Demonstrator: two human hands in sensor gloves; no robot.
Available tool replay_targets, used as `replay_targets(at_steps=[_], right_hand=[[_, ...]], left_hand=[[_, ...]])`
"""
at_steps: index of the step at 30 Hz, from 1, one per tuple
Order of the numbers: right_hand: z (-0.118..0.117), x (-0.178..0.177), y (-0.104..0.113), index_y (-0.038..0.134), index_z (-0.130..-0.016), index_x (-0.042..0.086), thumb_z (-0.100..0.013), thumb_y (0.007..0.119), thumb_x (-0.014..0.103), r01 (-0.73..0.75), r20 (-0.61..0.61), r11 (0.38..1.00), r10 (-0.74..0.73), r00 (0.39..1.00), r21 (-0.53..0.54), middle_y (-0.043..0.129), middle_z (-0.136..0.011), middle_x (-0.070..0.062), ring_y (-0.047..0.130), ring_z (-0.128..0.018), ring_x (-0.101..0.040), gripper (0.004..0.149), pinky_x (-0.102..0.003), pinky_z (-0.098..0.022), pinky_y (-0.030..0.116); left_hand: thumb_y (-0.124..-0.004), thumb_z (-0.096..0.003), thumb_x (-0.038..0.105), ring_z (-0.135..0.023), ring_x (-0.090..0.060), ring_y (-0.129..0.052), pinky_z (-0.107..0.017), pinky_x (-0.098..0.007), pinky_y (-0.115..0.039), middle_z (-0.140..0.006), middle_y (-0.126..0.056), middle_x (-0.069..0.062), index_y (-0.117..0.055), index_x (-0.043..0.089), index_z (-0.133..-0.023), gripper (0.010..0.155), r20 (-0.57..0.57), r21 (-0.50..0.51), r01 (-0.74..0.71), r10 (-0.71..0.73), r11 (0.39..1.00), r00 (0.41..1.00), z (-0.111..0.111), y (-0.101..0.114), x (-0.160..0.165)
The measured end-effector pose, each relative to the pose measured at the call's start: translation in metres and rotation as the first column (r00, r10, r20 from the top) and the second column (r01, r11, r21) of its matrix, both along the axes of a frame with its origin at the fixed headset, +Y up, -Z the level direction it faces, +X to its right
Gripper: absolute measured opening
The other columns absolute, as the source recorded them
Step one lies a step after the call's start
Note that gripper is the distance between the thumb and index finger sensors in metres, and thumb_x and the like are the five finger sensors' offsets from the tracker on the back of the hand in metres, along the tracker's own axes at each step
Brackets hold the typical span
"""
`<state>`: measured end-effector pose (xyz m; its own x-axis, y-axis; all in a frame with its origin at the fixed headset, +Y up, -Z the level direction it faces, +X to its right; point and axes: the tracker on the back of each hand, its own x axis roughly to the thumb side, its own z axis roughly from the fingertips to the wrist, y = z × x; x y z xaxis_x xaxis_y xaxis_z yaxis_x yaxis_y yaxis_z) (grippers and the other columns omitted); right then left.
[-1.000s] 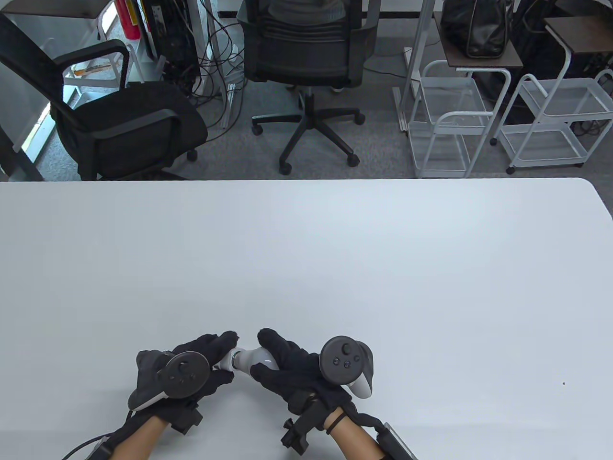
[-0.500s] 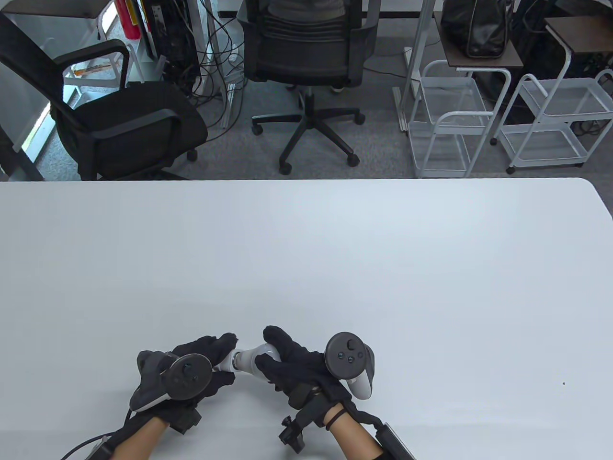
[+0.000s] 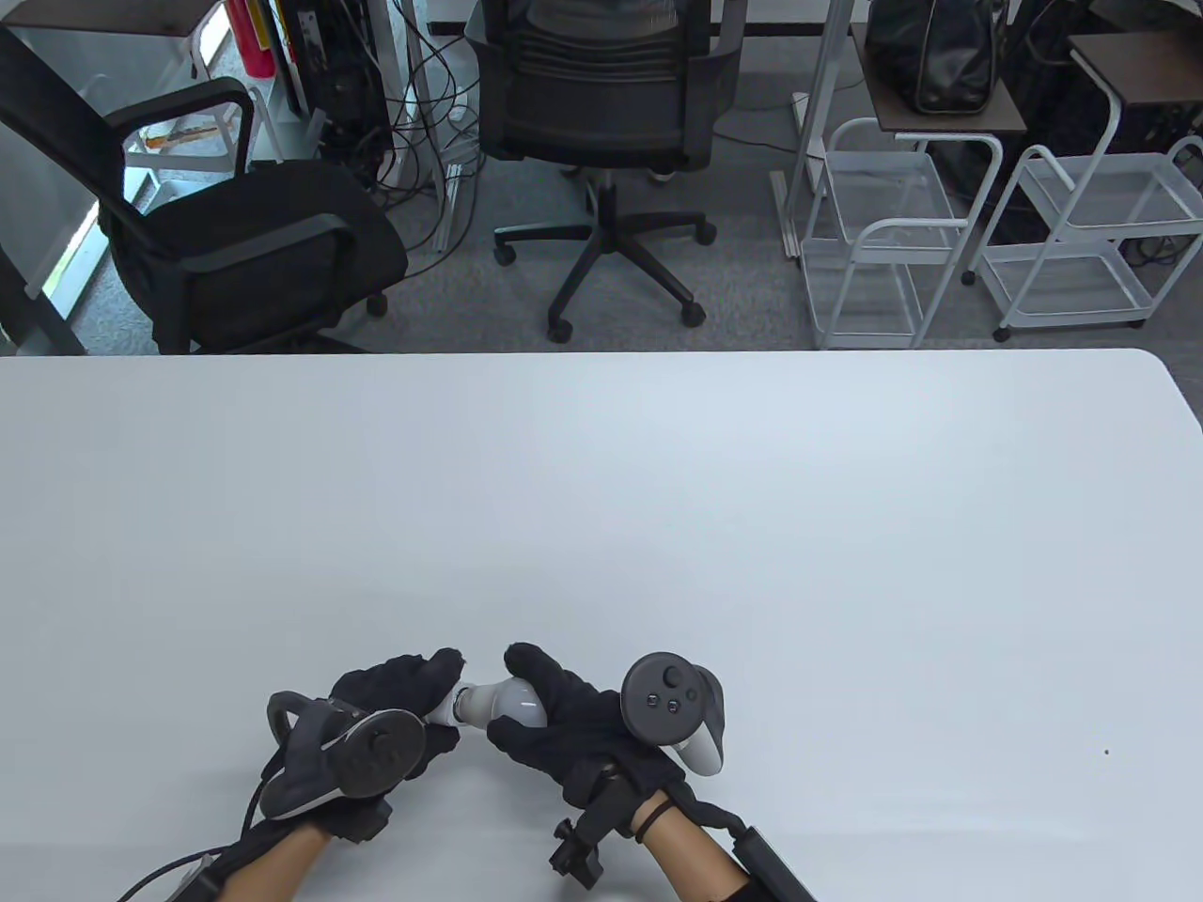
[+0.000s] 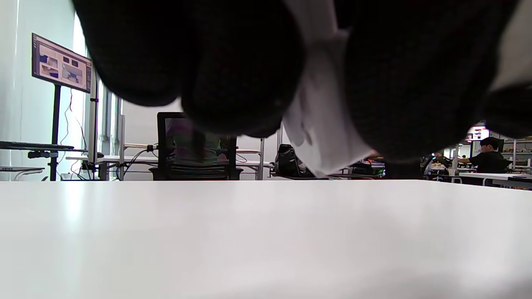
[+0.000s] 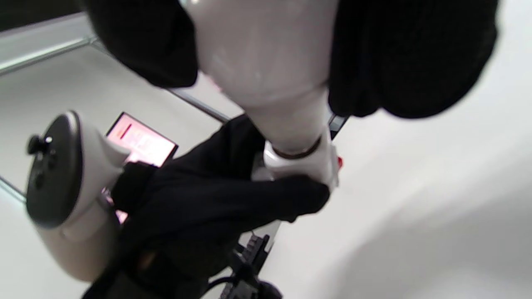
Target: Screw light bulb into light bulb socket (Screw with right hand)
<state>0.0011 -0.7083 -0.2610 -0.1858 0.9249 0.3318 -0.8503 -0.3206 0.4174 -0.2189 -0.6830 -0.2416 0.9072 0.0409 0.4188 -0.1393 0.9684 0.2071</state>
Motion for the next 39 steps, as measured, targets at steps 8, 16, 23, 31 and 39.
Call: replay_targets(at_steps=[8, 16, 23, 31, 39], right_hand=[[0.001, 0.002, 0.007, 0.034, -0.104, 0.001, -0.057, 0.075, 0.034, -0.119, -0.064, 0.988, 0.126, 0.990, 0.101, 0.055, -0.085, -0.046, 0.077, -0.062, -0.053, 0.070, -0.056, -0.036, 0.074], [0.005, 0.002, 0.015, 0.045, -0.098, -0.006, -0.054, 0.077, 0.034, -0.127, 0.006, 0.982, 0.127, 0.992, 0.143, 0.063, -0.075, -0.047, 0.085, -0.051, -0.044, 0.067, -0.046, -0.028, 0.080], [0.005, -0.002, 0.008, 0.043, -0.098, -0.007, -0.056, 0.076, 0.034, -0.138, -0.001, 0.983, 0.139, 0.990, 0.117, 0.062, -0.075, -0.046, 0.083, -0.050, -0.044, 0.067, -0.045, -0.028, 0.079], [0.009, 0.000, 0.019, 0.041, -0.102, -0.005, -0.057, 0.074, 0.033, -0.110, -0.028, 0.977, 0.117, 0.993, 0.184, 0.056, -0.084, -0.047, 0.080, -0.058, -0.049, 0.067, -0.053, -0.034, 0.074], [0.000, 0.027, 0.025, 0.032, -0.106, -0.002, -0.061, 0.064, 0.033, -0.211, 0.132, 0.960, 0.188, 0.973, 0.183, 0.037, -0.096, -0.049, 0.057, -0.073, -0.072, 0.065, -0.079, -0.043, 0.053]], left_hand=[[-0.098, -0.0375, 0.046, -0.046, -0.010, -0.098, -0.055, -0.045, -0.082, -0.079, -0.094, -0.015, -0.078, 0.019, -0.098, 0.069, 0.004, -0.065, -0.039, 0.040, 0.997, 0.999, -0.003, -0.001, -0.001], [-0.096, -0.0363, 0.053, -0.047, -0.009, -0.098, -0.055, -0.044, -0.082, -0.079, -0.095, -0.012, -0.078, 0.022, -0.098, 0.071, 0.002, -0.003, -0.011, 0.011, 1.000, 1.000, 0.001, -0.004, 0.007], [-0.094, -0.0394, 0.051, -0.062, -0.023, -0.095, -0.061, -0.054, -0.073, -0.087, -0.088, -0.016, -0.074, 0.019, -0.100, 0.072, 0.016, -0.035, 0.049, -0.049, 0.998, 0.999, 0.002, -0.012, 0.012], [-0.090, -0.0432, 0.052, -0.073, -0.029, -0.089, -0.068, -0.059, -0.065, -0.094, -0.080, -0.015, -0.065, 0.018, -0.103, 0.073, 0.022, 0.077, 0.208, -0.211, 0.975, 0.977, 0.009, -0.013, 0.031], [-0.092, -0.0402, 0.052, -0.085, -0.029, -0.091, -0.071, -0.057, -0.067, -0.100, -0.083, -0.006, -0.068, 0.023, -0.102, 0.072, -0.143, -0.098, 0.066, -0.080, 0.993, 0.987, -0.036, -0.018, 0.009]])
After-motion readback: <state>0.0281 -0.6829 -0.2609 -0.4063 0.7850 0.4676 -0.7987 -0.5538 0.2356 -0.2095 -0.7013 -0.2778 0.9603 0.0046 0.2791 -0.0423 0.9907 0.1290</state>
